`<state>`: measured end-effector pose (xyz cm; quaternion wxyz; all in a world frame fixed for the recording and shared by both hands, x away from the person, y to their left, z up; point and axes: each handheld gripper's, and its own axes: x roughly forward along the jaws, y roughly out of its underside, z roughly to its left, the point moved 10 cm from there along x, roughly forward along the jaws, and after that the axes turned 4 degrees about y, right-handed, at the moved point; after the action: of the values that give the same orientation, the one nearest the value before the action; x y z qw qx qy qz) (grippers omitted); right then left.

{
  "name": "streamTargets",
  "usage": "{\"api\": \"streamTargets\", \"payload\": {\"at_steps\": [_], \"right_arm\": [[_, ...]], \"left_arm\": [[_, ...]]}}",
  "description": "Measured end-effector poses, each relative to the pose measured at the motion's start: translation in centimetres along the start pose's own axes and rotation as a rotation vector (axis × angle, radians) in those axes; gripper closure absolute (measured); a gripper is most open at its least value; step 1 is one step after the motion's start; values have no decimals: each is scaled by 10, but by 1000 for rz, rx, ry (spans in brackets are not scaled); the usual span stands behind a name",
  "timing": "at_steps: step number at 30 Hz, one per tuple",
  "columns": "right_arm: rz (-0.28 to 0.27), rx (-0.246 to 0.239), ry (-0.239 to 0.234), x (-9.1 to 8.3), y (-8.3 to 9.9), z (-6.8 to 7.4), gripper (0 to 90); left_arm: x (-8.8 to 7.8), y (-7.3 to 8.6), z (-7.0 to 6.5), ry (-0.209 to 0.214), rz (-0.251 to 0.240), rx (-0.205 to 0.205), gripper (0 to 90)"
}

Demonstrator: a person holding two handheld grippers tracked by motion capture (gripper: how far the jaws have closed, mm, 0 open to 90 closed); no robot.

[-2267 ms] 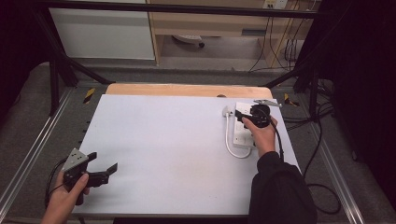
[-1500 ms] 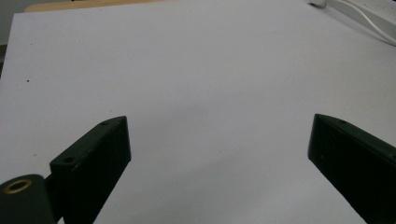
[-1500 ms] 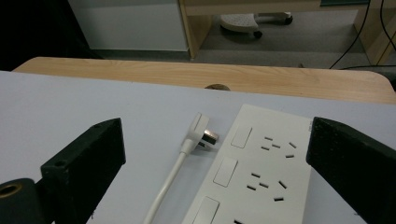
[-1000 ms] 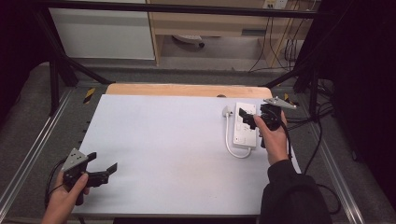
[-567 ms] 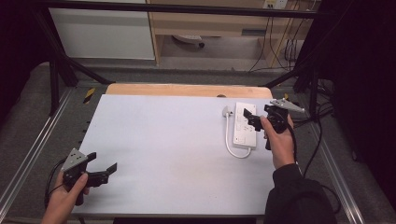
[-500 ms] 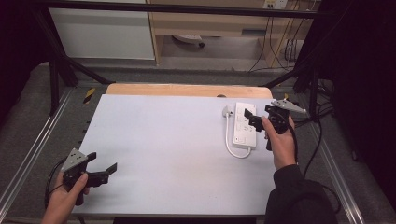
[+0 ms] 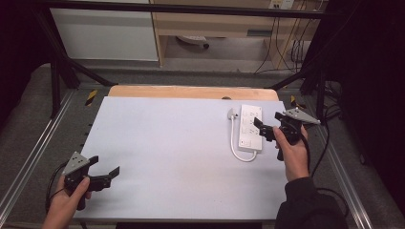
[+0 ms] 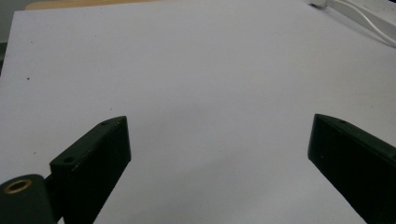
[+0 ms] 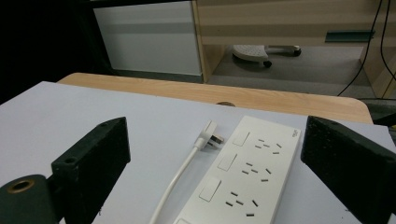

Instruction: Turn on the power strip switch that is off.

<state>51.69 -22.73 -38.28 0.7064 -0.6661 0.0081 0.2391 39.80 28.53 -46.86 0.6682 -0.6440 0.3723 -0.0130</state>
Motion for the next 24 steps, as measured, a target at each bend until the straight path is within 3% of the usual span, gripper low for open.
{"api": "streamTargets", "payload": {"at_steps": [24], "right_arm": [[7, -7, -4, -28, 35, -1, 81]], "left_arm": [[-1, 0, 1, -1, -5, -12, 62]]}}
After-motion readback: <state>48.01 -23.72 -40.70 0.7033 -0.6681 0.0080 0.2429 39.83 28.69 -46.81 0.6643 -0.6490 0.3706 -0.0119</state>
